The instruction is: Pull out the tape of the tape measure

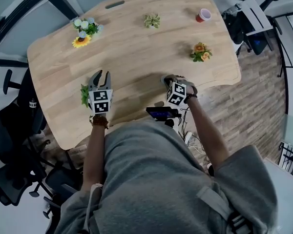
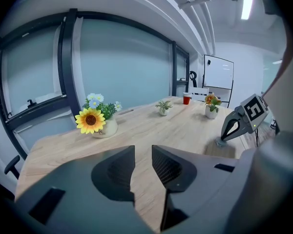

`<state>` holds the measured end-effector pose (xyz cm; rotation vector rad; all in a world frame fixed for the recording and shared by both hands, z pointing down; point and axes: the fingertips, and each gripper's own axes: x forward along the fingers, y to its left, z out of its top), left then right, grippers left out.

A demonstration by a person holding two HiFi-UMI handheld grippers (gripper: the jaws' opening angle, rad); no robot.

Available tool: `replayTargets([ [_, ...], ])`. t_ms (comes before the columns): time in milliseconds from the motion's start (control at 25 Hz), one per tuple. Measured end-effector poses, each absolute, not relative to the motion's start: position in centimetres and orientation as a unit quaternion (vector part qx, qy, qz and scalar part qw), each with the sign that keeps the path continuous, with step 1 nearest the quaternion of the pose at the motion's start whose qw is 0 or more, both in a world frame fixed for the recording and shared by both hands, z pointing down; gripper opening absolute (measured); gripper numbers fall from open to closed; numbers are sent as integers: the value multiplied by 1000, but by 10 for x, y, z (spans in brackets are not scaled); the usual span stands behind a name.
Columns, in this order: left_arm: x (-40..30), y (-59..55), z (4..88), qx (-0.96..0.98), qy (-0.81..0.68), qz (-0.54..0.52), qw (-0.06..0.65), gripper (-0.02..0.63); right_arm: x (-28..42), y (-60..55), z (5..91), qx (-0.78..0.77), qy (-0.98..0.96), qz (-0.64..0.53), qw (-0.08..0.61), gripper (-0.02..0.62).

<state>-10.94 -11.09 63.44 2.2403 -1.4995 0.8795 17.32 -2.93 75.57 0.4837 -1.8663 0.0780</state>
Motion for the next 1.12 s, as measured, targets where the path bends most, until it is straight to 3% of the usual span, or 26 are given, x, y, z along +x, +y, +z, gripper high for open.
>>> replayTargets([
  [280,-105,-110,634,785,-518,305,149,109,170,-31,753,178,-796,76,573,11],
  [920,-102,-106,619,794,-516,294,132,109,160,-40,758,220,-794,49,564,9],
  [1000,-98,-104,614,798,-513,289,127,109,160,-42,755,235,-798,70,551,11],
  [1120,-83,-105,599,814,-501,272,108,109,151,-58,723,292,-825,92,475,9],
])
